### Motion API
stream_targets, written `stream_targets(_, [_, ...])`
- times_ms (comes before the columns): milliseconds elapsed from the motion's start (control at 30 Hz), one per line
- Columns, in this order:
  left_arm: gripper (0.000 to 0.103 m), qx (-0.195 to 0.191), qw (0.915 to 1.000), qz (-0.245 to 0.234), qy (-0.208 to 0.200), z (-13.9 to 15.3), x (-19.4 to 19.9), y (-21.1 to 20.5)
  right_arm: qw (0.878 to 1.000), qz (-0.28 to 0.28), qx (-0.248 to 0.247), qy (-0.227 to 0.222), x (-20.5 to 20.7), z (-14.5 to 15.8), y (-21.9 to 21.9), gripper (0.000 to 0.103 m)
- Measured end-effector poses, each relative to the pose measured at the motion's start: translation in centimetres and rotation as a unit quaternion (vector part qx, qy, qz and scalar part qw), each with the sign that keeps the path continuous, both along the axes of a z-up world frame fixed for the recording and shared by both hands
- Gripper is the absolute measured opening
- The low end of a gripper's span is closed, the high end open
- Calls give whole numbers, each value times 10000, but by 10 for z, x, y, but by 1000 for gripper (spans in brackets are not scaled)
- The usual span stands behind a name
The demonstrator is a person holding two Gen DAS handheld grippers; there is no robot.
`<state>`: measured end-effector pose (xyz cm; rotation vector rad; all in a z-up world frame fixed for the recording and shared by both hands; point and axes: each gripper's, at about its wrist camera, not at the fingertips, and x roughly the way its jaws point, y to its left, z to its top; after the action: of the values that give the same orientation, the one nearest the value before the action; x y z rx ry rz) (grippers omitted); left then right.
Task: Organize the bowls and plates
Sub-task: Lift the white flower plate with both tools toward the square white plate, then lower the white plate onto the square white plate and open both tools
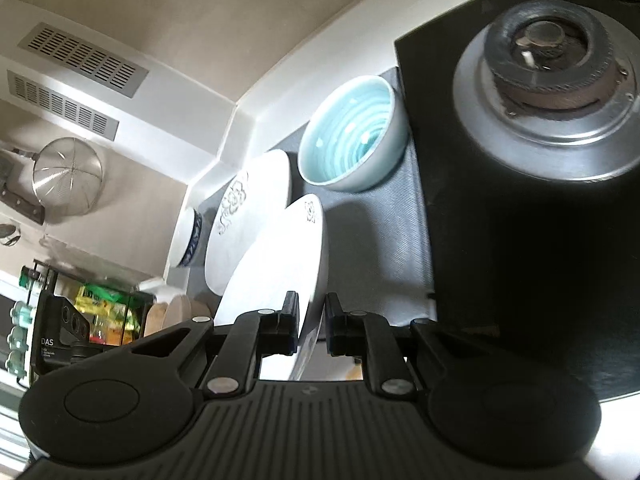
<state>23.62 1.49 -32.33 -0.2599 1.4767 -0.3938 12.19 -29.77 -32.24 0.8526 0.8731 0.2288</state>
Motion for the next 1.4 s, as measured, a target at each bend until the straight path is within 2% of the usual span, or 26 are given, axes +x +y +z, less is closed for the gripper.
stream_targets(267, [19, 5, 9997, -216, 103, 1, 33, 24, 9996, -285, 10, 85, 19, -1, 29, 11])
stream_targets(367, [20, 71, 9993, -352, 55, 7, 39, 28, 9992, -235, -313, 89, 25, 9, 43, 12])
stream_targets(500, [20, 14, 9987, -507, 38, 8, 50, 33, 9989, -338, -310, 89, 28, 10, 49, 12])
stream_targets(933, [20, 143, 9971, -741, 137, -6, 102, 42, 9964, -546, -605, 238, 64, 1, 81, 12])
stream_targets(1400, [24, 338, 9936, -1052, 242, -20, 156, 53, 9916, -743, -987, 392, 121, -9, 114, 11])
